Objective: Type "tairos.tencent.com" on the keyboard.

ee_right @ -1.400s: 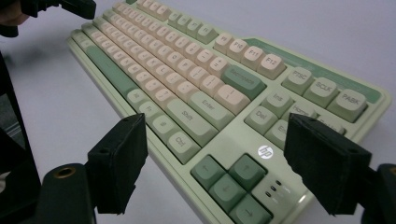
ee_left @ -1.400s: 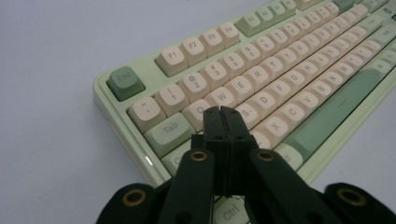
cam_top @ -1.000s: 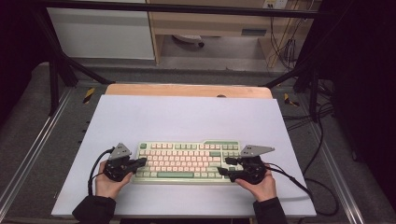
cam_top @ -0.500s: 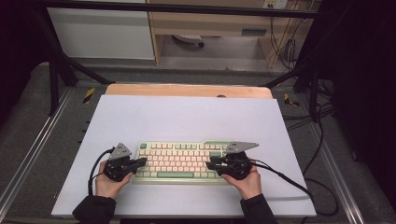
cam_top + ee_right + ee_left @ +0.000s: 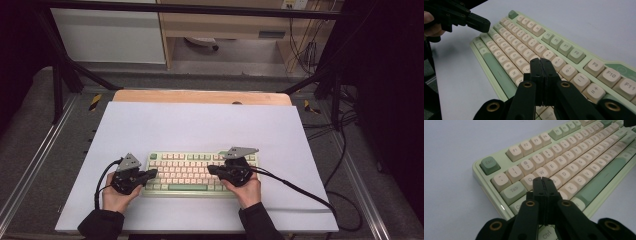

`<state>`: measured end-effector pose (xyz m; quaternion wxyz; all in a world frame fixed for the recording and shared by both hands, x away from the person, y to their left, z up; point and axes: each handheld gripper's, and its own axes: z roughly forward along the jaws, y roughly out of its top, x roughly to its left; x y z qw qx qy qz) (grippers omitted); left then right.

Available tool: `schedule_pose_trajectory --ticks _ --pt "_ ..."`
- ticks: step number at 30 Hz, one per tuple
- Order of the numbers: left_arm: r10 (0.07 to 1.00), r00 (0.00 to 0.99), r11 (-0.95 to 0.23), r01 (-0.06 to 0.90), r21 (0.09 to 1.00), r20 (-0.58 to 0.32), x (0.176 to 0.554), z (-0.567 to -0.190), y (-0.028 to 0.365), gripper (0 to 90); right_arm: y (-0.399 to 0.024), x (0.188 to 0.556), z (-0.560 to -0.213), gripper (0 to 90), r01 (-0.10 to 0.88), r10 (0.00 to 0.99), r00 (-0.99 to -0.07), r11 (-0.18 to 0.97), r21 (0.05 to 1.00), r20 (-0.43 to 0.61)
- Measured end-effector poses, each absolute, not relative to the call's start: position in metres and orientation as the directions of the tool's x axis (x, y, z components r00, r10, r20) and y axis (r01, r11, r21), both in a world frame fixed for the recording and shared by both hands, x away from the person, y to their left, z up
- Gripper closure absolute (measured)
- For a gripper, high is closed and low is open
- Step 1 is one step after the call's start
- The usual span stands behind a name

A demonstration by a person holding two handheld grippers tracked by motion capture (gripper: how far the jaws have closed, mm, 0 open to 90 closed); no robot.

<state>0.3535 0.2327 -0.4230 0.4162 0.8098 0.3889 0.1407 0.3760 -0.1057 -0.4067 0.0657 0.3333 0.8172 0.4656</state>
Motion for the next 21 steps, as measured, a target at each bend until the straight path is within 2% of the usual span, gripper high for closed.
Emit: schedule_pose_trajectory --ticks 11,21 --pt "0.746 0.659 -0.351 0.511 0.785 -0.095 0.353 -0.423 0.233 90.0 -0.082 0.388 -0.416 90.0 0.5 0.612 -0.767 0.378 0.779 0.195" --pt "0.744 0.662 -0.357 0.511 0.782 -0.093 0.354 -0.424 0.232 90.0 -0.078 0.395 -0.427 90.0 0.519 0.632 -0.751 0.385 0.764 0.192"
